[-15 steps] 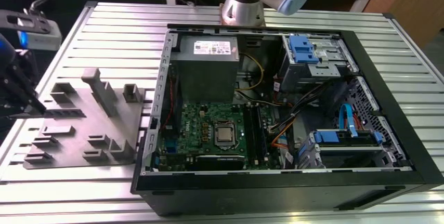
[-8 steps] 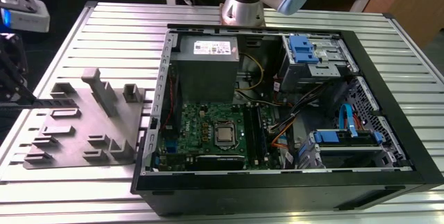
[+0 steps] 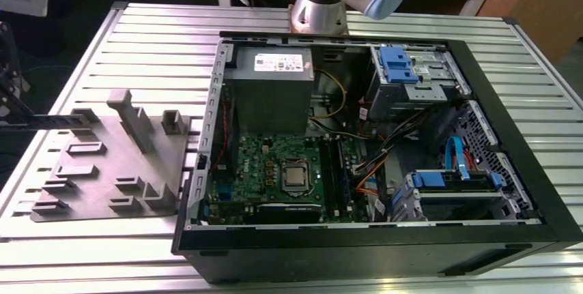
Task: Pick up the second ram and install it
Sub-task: 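Pick up the second ram and move it above second insertion slot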
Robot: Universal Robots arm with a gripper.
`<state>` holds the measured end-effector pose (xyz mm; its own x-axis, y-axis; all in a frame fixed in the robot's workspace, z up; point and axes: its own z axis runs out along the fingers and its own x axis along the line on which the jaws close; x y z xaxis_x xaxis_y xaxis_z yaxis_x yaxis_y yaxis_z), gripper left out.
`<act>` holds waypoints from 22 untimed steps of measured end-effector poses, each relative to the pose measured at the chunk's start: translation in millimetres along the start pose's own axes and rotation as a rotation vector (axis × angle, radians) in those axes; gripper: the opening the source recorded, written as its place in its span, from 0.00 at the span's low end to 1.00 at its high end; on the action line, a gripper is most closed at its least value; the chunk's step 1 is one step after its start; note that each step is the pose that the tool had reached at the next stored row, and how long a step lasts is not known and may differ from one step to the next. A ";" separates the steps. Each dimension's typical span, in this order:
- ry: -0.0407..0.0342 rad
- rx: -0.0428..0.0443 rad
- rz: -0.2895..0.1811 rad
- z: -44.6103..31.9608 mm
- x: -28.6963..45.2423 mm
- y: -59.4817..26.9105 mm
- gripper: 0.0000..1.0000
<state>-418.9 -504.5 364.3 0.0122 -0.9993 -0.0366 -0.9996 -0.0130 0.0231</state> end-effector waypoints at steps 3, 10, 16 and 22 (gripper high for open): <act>0.0000 0.0001 0.000 -9.4 -0.5 0.2 0.08; 0.0000 0.0001 0.000 -32.5 -1.8 0.8 0.08; 0.0000 0.0000 0.000 -51.3 -2.7 1.2 0.08; 0.0000 0.0000 0.000 -53.4 -2.8 1.2 0.08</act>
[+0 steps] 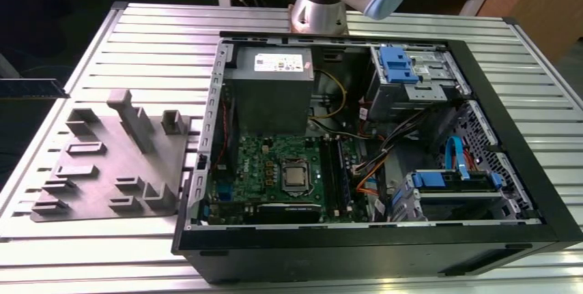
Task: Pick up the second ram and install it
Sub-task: 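Pick up the second ram and move it above second insertion slot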
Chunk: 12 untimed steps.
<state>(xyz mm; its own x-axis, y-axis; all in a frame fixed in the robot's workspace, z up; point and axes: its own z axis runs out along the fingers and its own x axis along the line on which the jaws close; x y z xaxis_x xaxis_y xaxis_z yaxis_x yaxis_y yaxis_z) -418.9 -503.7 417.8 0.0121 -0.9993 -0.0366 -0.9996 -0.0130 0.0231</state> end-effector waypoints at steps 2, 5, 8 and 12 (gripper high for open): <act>0.0000 0.0000 0.000 -0.1 0.0 0.0 0.08; 0.0002 -0.0002 0.000 -0.3 -0.1 -0.5 0.08; 0.0000 0.0000 0.000 -0.2 0.0 -3.8 0.08; 0.0000 -0.0001 0.000 -0.4 0.2 -12.2 0.08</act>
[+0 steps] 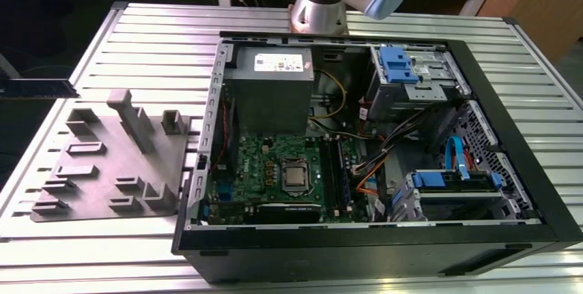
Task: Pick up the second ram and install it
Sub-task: 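Pick up the second ram and move it above second insertion slot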
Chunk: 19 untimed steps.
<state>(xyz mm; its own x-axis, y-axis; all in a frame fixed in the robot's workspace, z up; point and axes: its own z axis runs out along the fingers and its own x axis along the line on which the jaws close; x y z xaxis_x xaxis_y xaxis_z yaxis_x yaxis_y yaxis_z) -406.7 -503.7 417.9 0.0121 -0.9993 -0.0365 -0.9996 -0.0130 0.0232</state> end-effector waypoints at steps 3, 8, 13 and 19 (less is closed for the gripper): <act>0.0000 0.0000 0.000 -0.2 0.1 -7.7 0.08; 0.0000 0.0000 0.000 -0.5 0.2 -21.3 0.08; -0.0001 0.0001 0.000 -0.8 0.4 -35.7 0.08; 0.0000 0.0001 0.000 -1.2 0.6 -52.2 0.08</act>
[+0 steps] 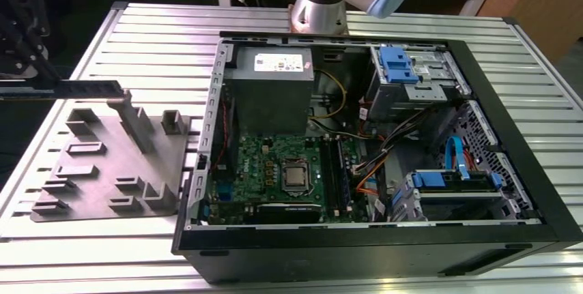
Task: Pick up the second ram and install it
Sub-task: 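Pick up the second ram and move it above second insertion slot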
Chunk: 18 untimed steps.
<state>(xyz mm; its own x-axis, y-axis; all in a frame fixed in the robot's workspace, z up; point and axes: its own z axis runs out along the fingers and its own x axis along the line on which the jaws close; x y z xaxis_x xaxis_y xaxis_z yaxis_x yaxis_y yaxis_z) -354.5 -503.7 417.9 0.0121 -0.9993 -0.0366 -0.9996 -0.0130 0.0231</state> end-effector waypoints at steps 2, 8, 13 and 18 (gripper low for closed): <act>0.0000 0.0000 0.000 -0.1 0.0 -5.6 0.08; 0.0000 -0.0001 0.000 -0.6 0.3 -23.8 0.08; 0.0000 -0.0001 0.000 -0.9 0.5 -39.6 0.08; 0.0000 -0.0001 0.000 -0.9 0.6 -55.2 0.08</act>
<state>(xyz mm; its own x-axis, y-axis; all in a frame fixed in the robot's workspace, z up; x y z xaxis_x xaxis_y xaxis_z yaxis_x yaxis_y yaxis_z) -299.3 -503.6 417.5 0.0118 -0.9993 -0.0366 -0.9997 -0.0127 0.0232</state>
